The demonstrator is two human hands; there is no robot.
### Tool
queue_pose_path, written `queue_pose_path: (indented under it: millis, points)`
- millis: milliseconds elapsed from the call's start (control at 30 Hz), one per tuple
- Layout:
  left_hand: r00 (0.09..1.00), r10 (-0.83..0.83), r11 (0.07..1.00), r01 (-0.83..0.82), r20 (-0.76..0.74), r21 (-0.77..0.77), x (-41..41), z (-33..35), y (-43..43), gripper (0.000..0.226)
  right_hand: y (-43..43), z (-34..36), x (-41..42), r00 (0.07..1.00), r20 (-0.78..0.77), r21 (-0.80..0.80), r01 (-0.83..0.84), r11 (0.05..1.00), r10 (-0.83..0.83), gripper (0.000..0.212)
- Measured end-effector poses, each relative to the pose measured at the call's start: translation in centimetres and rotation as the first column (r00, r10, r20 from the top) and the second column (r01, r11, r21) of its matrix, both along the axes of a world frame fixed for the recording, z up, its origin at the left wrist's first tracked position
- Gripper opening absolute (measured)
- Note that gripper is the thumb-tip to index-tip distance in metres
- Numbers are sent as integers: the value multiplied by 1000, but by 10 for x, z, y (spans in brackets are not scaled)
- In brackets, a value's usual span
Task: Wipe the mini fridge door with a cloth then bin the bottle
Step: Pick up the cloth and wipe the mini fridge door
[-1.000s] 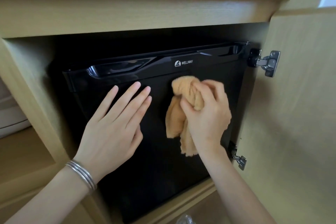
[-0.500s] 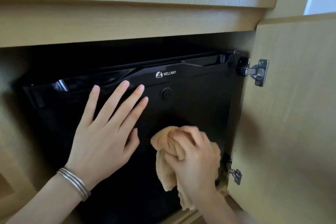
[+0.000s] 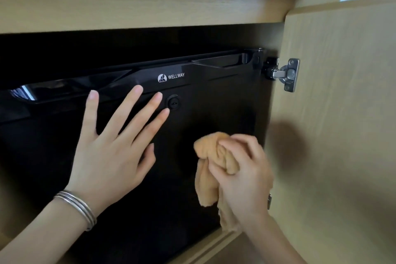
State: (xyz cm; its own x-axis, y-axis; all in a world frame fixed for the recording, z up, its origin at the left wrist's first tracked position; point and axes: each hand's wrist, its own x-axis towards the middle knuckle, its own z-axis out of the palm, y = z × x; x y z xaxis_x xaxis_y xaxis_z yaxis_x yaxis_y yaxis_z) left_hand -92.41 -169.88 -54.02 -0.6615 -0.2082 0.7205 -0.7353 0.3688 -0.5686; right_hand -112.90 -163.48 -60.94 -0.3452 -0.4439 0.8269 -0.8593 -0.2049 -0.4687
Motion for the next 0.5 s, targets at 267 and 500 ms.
queue_pose_path:
  millis: [267,500]
  points:
    - [1000,12,1000,-12,10,-6,-2,-2,-2,58,-42,22,5,993,118,-137,45,990,-29,34]
    - [1000,-9,999,9,0,-34,-3,-4,-4,57,-18,28,0,999,-26,-113,14,994,-17,30]
